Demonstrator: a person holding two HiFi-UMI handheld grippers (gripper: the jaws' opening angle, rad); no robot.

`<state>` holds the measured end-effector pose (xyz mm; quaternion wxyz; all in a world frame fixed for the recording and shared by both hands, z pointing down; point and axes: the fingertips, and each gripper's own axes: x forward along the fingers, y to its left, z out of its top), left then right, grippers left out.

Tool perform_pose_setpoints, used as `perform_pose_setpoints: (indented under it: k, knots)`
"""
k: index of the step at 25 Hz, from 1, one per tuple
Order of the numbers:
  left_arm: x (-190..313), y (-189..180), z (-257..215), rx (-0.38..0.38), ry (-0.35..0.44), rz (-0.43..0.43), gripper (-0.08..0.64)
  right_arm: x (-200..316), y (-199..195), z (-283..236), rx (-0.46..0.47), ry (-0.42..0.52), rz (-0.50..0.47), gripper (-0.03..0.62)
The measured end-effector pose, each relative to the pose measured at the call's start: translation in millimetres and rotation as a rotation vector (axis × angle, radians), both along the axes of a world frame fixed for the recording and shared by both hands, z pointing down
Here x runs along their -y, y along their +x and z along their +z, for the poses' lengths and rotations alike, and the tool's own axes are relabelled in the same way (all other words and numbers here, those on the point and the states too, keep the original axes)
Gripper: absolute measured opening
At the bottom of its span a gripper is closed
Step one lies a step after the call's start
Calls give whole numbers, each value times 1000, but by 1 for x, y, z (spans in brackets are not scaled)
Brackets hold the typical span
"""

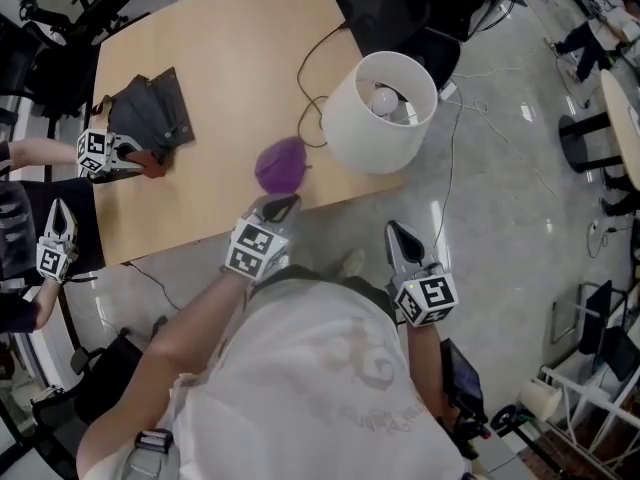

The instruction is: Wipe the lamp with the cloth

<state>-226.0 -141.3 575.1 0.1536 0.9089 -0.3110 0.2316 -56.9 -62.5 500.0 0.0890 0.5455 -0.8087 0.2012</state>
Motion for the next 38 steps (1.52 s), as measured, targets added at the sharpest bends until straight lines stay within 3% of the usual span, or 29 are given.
perform_pose_setpoints:
  k: [10,15,19,23,28,33,38]
  knots:
    - [46,-10,56,318,46,97,14,9,14,9,13,-28,-41,12]
    - [73,-20,86,485,31,188,102,-1,25,16,21,-53,5,12]
    - [96,-28,96,585,60,270,189,-3,32,21,18,-63,33,12]
    - [106,-27,114,674,32,360,261,-13,42,27,17,-78,69,12]
    - [114,-27,139,718,-50,384,273,-20,49,34,22,-93,94,12]
    - [119,-30,153,655,-147,265,137,-21,50,34,20,-94,106,12]
    - [115,-32,149,624,-151,212,76,-21,51,34,12,-91,101,12]
